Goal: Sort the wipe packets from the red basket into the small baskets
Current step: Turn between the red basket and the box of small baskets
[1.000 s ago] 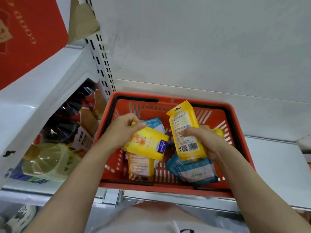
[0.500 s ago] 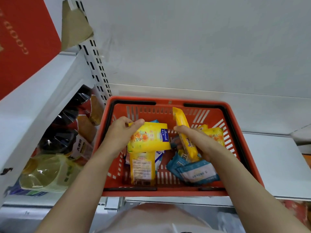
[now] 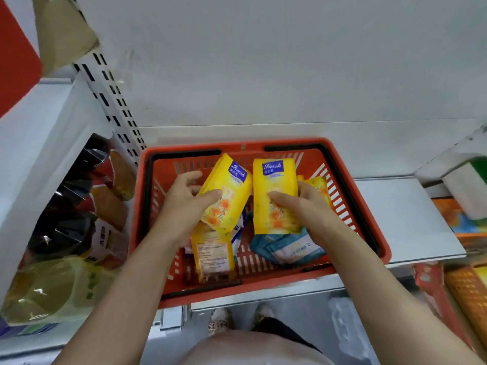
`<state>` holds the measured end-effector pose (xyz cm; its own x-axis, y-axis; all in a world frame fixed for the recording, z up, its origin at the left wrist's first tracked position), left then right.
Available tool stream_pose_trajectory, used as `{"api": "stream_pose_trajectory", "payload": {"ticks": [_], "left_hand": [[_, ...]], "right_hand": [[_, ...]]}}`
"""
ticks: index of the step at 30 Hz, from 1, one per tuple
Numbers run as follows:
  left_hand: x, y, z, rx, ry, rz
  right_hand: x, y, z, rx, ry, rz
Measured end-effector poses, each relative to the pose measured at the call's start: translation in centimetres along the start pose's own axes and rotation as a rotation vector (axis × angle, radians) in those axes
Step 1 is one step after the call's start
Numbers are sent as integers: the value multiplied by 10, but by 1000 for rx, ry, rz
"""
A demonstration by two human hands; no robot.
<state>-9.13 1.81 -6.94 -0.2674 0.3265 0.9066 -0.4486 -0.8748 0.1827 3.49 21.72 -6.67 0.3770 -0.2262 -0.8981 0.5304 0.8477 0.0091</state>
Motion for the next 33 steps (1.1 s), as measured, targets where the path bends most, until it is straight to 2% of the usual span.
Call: {"api": "stream_pose_trajectory", "payload": {"ticks": [5,10,14,18,27,33], "left_hand": [[7,-31,22,-145,44,113],[28,-75,64,-115,-115,68],[44,-137,108,-97,-234,21],[44,-226,164,-166,-289,55],[-13,-425,292,-434,-212,13],[-26,-495,315,-396,-183,-52]], "right_hand": [[-4,28,26,33,97,-74],[-8,74,74,90,187,-186],[-2,140,124,169,242,-261],[20,230,185,270,301,-265],[126,418,303,472,220,-319],[168,506,322,579,132,-338]]}}
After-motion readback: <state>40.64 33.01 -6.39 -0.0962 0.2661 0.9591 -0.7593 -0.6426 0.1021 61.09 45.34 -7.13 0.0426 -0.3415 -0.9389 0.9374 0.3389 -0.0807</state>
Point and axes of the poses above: each hand's wrist, its own z-axis away from the middle knuckle, its own y-axis out of the back of the hand, x = y × z, the point moved 7 cm from there along -z, towards the middle knuckle, and after that the axes turned 8 degrees about -z, right-handed, at the moved point
